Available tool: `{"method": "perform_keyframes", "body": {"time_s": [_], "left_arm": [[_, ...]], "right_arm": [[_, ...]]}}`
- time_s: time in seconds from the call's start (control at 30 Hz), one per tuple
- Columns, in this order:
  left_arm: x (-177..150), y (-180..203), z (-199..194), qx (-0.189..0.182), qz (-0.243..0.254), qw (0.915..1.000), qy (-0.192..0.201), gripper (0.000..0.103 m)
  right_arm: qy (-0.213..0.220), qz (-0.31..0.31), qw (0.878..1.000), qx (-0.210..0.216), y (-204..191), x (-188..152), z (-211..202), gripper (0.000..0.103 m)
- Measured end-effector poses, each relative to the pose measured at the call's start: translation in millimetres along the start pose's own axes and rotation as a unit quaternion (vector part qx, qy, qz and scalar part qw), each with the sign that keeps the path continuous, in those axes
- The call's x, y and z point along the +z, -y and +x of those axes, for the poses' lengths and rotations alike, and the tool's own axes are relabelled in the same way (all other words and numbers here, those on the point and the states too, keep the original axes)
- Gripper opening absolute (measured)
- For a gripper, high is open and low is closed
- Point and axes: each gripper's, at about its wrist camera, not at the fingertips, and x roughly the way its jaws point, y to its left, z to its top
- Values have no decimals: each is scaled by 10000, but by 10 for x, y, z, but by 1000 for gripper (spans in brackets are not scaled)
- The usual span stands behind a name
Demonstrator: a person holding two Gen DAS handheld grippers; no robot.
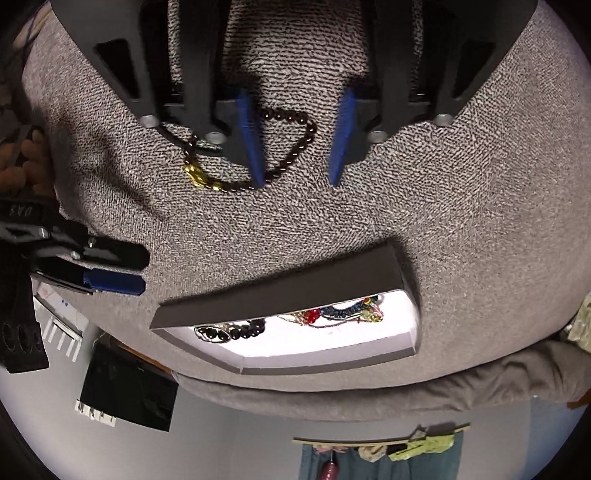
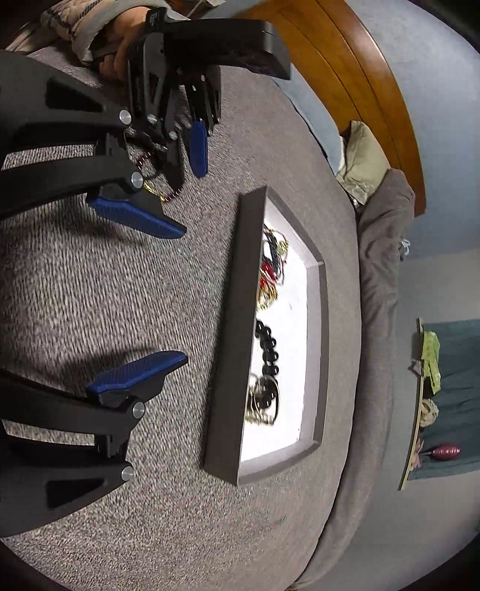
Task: Organize jewelry
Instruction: 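Grasp the brown bead bracelet with the left tool while the right tool grasps the black cord tie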
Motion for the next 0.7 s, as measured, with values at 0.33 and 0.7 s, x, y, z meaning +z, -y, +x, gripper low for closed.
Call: {"method": "perform_keyframes", "body": {"time_s": [0.33,0.7], "left_arm": [[5,-182,-129,24,-380,9990,238,7],[0,-367,-225,119,-623,9977,250,7]], "right_arm": [[-253,-469,9980,329,-376,-98,90,65],[-515,-964,9917,680,-877,-238,225,65]]}}
